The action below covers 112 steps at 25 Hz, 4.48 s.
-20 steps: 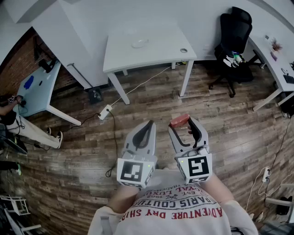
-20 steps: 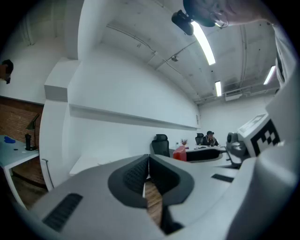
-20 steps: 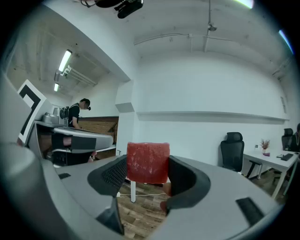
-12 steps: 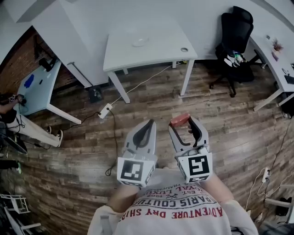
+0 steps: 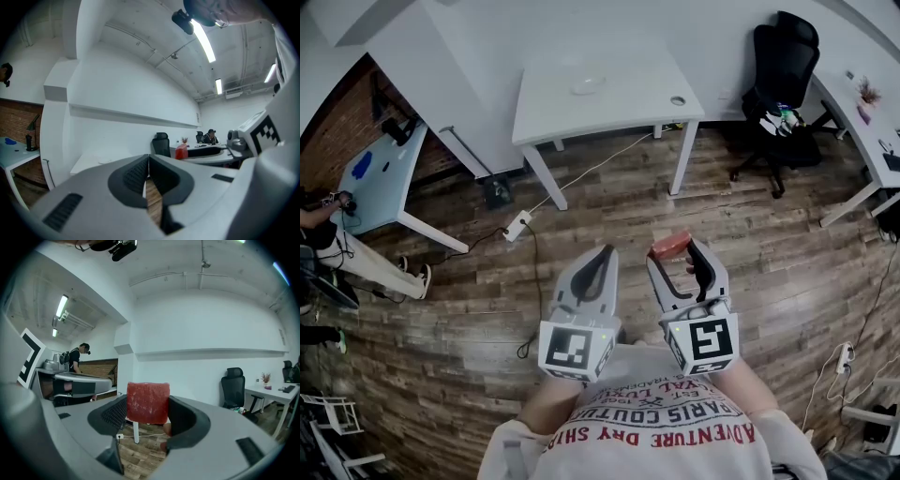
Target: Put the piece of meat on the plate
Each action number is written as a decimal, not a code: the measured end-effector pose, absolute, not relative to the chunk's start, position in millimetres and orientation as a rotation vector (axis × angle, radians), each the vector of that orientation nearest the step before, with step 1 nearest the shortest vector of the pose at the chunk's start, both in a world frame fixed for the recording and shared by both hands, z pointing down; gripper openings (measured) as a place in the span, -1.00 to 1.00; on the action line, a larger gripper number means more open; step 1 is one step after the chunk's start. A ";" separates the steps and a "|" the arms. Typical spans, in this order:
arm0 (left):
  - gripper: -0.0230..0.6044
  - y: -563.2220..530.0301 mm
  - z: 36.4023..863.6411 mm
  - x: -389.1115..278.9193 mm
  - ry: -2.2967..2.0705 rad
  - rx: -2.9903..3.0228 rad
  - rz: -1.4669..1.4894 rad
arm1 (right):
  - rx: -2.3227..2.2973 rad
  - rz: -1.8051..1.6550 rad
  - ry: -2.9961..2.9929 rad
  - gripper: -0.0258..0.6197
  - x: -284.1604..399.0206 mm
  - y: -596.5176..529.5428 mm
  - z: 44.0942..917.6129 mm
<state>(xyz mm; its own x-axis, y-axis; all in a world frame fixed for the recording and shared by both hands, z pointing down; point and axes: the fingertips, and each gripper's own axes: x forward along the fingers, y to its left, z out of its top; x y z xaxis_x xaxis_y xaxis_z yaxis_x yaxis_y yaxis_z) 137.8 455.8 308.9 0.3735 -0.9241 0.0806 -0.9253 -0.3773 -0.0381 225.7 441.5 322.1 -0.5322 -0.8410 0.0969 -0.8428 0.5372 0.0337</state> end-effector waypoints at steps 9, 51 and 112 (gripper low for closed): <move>-0.90 417.7 319.5 108.6 -1.717 2.584 0.132 | 1.461 0.052 -2.658 -0.06 201.0 407.3 330.7; -0.90 0.9 330.9 -67.3 -1.748 2.515 0.139 | 1.385 0.133 -2.680 -0.06 34.0 -14.5 338.7; -0.90 -355.6 544.4 -164.2 -1.492 2.044 0.418 | 0.870 0.583 -1.969 -0.06 -73.6 -381.2 617.1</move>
